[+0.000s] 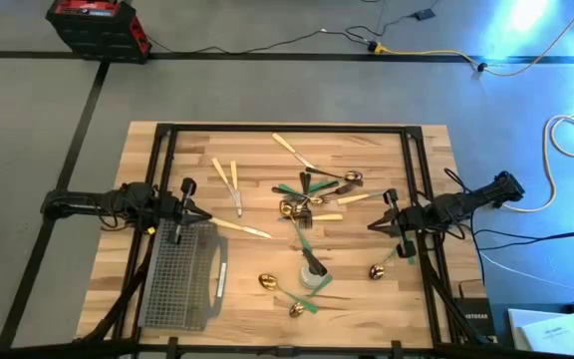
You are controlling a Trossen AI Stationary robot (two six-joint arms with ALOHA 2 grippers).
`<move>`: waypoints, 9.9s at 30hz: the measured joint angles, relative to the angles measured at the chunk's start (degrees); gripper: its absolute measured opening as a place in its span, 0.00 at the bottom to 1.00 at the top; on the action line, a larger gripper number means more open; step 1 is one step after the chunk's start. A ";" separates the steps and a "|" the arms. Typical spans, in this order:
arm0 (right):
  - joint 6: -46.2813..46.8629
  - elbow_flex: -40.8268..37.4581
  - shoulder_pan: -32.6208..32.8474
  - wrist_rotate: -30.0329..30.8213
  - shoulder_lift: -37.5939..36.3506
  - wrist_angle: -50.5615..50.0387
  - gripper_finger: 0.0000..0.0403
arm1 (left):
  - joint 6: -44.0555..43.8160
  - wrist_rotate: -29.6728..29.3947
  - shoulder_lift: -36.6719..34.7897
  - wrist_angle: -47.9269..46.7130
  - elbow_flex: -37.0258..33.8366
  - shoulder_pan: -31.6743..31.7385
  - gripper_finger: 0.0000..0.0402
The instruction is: Sort silverware
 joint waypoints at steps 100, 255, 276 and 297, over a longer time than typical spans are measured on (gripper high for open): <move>0.00 0.00 0.00 0.00 0.01 0.00 0.00 | 13.69 -3.14 -0.01 0.48 -0.19 0.07 0.00; 9.46 30.77 -1.88 -15.08 99.77 66.23 0.89 | 22.37 -5.51 0.01 -0.24 0.03 0.06 0.00; 10.32 30.77 -1.88 -14.60 99.77 67.02 0.67 | 22.37 -5.51 0.01 -0.24 0.02 0.04 0.00; 8.66 30.75 -1.88 -14.99 99.77 67.22 0.40 | 22.37 -5.51 0.01 -0.22 0.01 0.05 0.00</move>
